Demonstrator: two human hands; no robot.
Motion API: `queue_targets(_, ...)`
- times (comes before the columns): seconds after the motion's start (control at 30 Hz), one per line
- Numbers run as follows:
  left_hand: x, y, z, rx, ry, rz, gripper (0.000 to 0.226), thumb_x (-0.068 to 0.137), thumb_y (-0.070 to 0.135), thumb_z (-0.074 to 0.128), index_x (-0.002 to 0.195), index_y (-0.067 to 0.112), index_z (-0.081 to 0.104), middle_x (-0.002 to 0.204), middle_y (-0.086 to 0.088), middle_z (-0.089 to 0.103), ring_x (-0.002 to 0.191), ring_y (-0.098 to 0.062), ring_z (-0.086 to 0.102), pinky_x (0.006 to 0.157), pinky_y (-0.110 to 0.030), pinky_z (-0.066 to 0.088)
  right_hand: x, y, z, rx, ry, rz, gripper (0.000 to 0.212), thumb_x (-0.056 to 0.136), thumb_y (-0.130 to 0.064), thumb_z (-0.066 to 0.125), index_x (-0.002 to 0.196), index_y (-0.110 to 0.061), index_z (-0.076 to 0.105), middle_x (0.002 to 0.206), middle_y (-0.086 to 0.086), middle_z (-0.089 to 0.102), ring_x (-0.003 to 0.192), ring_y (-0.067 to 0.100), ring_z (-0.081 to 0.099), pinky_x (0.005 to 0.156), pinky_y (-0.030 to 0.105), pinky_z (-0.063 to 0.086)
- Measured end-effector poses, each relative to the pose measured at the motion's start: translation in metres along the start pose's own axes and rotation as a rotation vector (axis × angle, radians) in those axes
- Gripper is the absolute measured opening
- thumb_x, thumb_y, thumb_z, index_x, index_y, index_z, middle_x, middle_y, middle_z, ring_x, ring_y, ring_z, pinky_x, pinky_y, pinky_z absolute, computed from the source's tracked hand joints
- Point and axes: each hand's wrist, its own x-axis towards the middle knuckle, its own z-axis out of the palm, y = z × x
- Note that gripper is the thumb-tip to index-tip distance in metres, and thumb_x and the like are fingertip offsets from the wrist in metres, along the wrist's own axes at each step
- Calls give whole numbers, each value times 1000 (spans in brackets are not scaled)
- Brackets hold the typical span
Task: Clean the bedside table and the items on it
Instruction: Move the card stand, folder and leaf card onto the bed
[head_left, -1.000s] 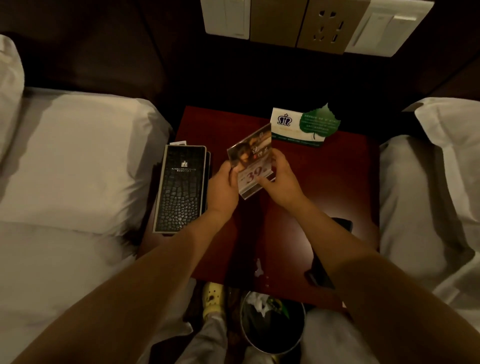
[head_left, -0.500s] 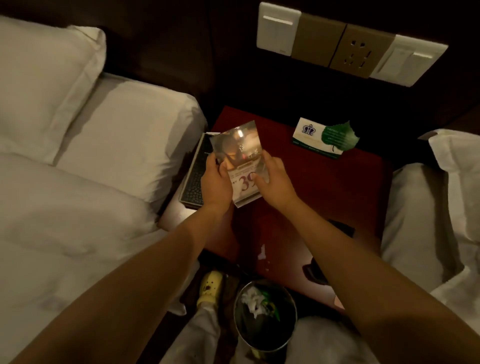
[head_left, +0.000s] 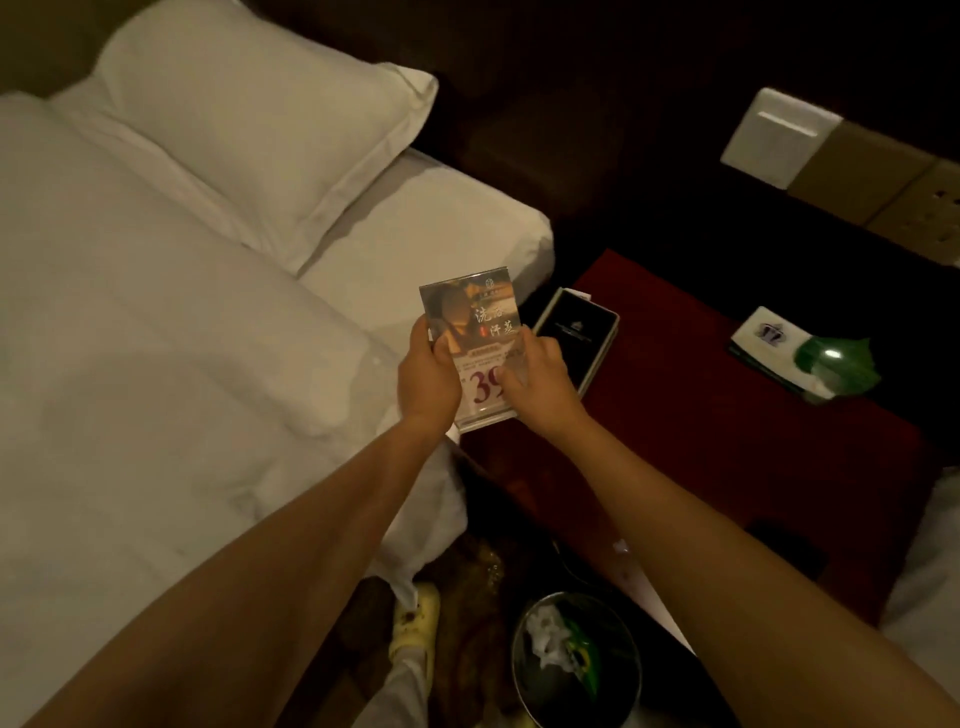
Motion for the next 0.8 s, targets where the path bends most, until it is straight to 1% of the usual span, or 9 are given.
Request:
queue_targets(0.07,14,-15,-15,11,12,-22,29,98,14,32,122,11,49,105,-12,65,86,-24,60,69,-26,43,9,-11,19,-16,-32,-5,48,90,-22,52,134,-14,34,130,13,36,119,29,43,98,38,44)
queue_targets(0.17,37,-40,-37,24,15,-63,29,98,16,32,120,12,50,101,-11,66,84,-23,61,69,-31,46,26,-29,49,-56,-85,5,49,91,-21,52,135,-13,33,135,13,33,120,28,43,100,38,43)
queue_targets(0.23,53,-57,-56,27,20,-100,30,97,17,31,121,16,50,100,-11,66,88,-28,64,73,-37,52,38,-44,71,-76,-136,31,44,90,-19,52,130,-10,36,134,14,34,119,28,43,97,33,41)
queue_targets(0.3,70,-74,-75,43,26,-122,33,97,18,33,127,17,47,105,-12,67,91,-30,64,77,-38,53,51,-58,96,-63,-192,52,42,88,-16,53,127,-7,39,131,15,37,117,29,44,94,28,40)
queue_targets(0.4,93,-102,-106,83,31,-164,33,97,19,35,129,13,43,109,-17,66,94,-34,64,78,-39,51,69,-76,138,-77,-274,53,47,84,-21,54,127,-6,40,126,18,42,117,30,42,101,36,40)
queue_targets(0.53,121,-139,-144,134,42,-222,37,98,26,37,130,9,42,113,-19,65,98,-37,63,83,-43,52,89,-100,191,-102,-368,68,61,72,-33,48,127,-8,41,123,18,46,116,30,39,98,39,40)
queue_targets(0.6,132,-154,-160,141,57,-248,37,97,24,36,131,10,42,116,-17,64,101,-36,62,84,-39,50,98,-109,215,-103,-392,71,65,67,-35,44,126,-9,42,123,17,46,115,29,40,98,39,41)
queue_targets(0.67,142,-166,-174,139,72,-263,32,97,19,36,126,10,45,117,-17,63,101,-34,61,78,-31,44,107,-117,237,-107,-413,66,68,64,-36,41,126,-8,42,124,17,47,114,29,41,97,38,40)
queue_targets(0.8,154,-182,-191,134,97,-280,30,96,15,38,123,6,48,116,-18,63,98,-31,61,74,-27,39,120,-127,269,-108,-439,66,68,67,-37,44,129,-10,40,126,16,47,116,29,41,95,36,40)
